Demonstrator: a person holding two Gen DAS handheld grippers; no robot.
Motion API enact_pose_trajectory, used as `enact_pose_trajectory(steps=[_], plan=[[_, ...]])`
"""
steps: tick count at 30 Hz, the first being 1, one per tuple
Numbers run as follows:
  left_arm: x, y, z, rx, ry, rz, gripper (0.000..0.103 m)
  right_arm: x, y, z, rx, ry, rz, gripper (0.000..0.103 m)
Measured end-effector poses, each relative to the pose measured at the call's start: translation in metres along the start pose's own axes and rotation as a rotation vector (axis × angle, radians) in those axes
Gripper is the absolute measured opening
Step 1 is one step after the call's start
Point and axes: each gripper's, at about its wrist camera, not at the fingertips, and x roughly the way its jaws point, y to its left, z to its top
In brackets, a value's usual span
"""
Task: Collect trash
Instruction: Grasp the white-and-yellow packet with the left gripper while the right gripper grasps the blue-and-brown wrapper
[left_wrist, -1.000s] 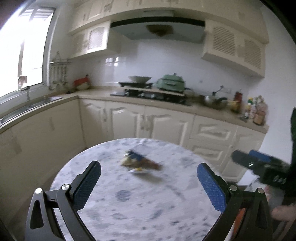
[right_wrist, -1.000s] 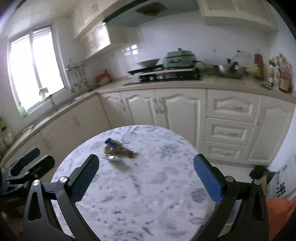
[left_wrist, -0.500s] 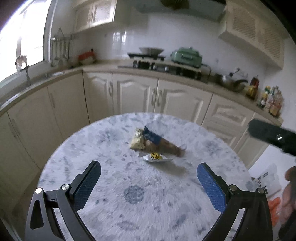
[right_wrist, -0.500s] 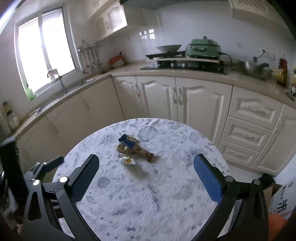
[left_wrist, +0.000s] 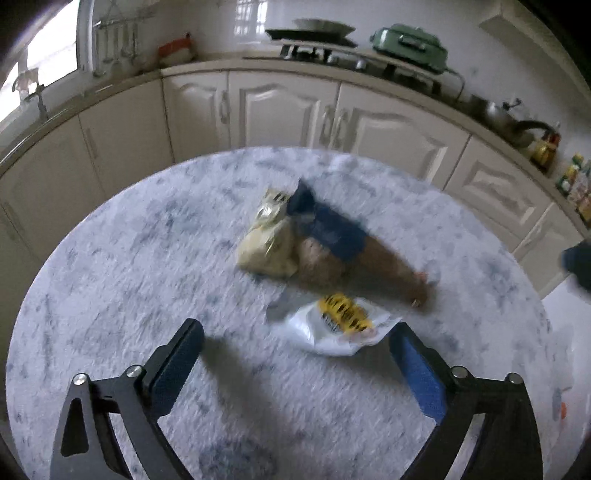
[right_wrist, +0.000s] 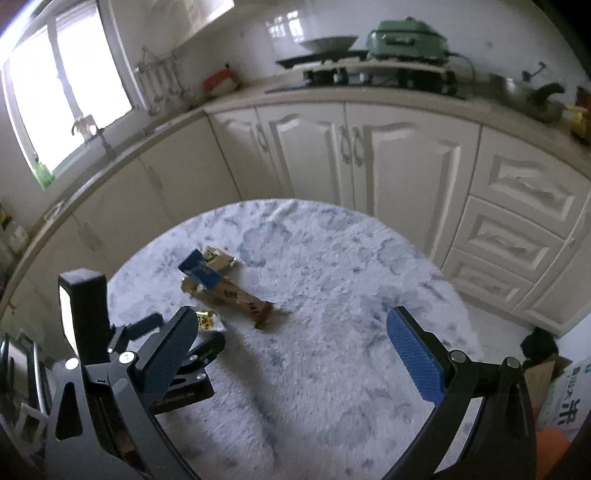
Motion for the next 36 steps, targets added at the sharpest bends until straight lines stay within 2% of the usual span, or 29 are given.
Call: enact_pose_trajectory(steps=[1,4,9,11,15,18,23,28,31,32,34,36], plan=[[0.004,-0.001,0.003,0.001,0.005,-0.005,0.093,0.007,0.0,-0.001,0.0,0.013,0.005,0.103],[0.015,-0.005,0.01,0.038,-0.001,0.013,0.083,0.022,0.0,-0.001,0.0,0.038,0.015,0.103],[0.025,0.0,0.021,0.04,-0.022,-0.026,0.047,0.032,0.0,0.0,-0.001,0.054,0.029,0.103],[0.03,0.004,0.025,0.043,-0.023,-0.039,0.041,0.036,-0.001,0.0,0.001,0.063,0.031,0.103],[0.036,0.014,0.029,0.025,-0.025,-0.084,0.021,0.041,0.001,0.001,-0.001,0.076,0.037,0.103],[0.037,0.023,0.03,0.005,-0.029,-0.104,0.017,0.051,0.007,0.003,-0.031,0.089,0.038,0.103],[0.038,0.048,0.034,-0.024,-0.038,-0.089,0.016,0.074,0.021,0.01,-0.102,0.11,0.032,0.1],[0.024,0.06,0.022,-0.047,-0.044,-0.07,0.016,0.102,0.034,0.021,-0.168,0.131,0.027,0.091],[0.013,0.068,0.014,-0.067,-0.05,-0.061,0.016,0.121,0.044,0.023,-0.248,0.159,0.005,0.074],[0.013,0.071,0.016,-0.072,-0.056,-0.058,0.016,0.121,0.045,0.025,-0.259,0.14,0.015,0.073],[0.004,0.07,0.009,-0.076,-0.063,-0.056,0.016,0.121,0.046,0.026,-0.27,0.14,0.045,0.06],[-0.006,0.072,-0.002,-0.086,-0.061,-0.063,0.016,0.122,0.049,0.024,-0.29,0.157,0.062,0.04]])
